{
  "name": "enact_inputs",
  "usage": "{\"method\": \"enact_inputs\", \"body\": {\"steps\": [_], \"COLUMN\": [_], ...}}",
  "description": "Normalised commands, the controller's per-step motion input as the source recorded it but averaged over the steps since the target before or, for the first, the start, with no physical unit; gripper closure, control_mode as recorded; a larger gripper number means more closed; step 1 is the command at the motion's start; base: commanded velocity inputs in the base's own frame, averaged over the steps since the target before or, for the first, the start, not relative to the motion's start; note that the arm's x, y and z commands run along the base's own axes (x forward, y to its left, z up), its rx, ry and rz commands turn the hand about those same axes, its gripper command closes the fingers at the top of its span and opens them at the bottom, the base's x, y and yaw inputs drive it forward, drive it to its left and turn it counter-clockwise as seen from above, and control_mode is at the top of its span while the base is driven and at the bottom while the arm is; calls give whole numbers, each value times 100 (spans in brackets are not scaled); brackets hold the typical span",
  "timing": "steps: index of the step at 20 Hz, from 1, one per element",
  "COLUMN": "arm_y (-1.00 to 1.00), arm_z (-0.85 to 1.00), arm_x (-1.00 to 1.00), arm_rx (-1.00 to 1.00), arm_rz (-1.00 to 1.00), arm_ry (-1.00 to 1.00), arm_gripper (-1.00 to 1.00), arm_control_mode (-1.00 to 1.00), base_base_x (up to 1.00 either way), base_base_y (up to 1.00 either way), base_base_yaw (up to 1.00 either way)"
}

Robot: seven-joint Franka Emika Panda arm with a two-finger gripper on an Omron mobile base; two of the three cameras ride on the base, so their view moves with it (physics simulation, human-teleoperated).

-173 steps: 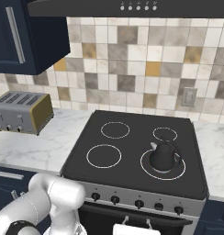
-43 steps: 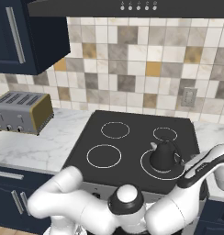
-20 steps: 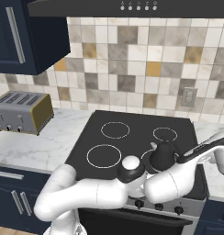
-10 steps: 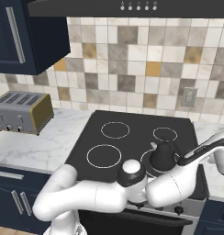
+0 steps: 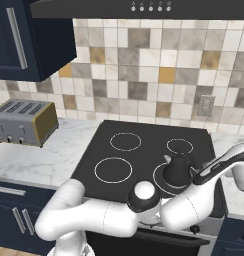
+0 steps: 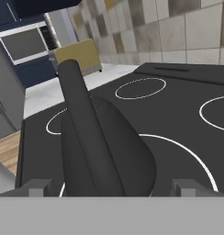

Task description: The kettle is done boiling. Turn off the stove, then wait for 300 timesteps before moving the kettle to the dining table.

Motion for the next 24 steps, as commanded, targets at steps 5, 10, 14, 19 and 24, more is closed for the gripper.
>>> {"method": "enact_inputs", "body": {"steps": [5, 10, 14, 19, 24], "arm_y": [9, 3, 0, 2, 2], "arm_z": [0, 0, 0, 0, -1], "arm_x": [0, -6, -6, -4, 1], "arm_rx": [0, 0, 0, 0, 0], "arm_rz": [1, 0, 0, 0, 0], "arm_ry": [0, 0, 0, 0, 0], "arm_gripper": [-100, -100, -100, -100, -100], "arm_control_mode": [-100, -100, -100, -100, -100], "base_base_x": [0, 0, 0, 0, 0], "base_base_y": [0, 0, 0, 0, 0], "base_base_yaw": [0, 0, 0, 0, 0]}}
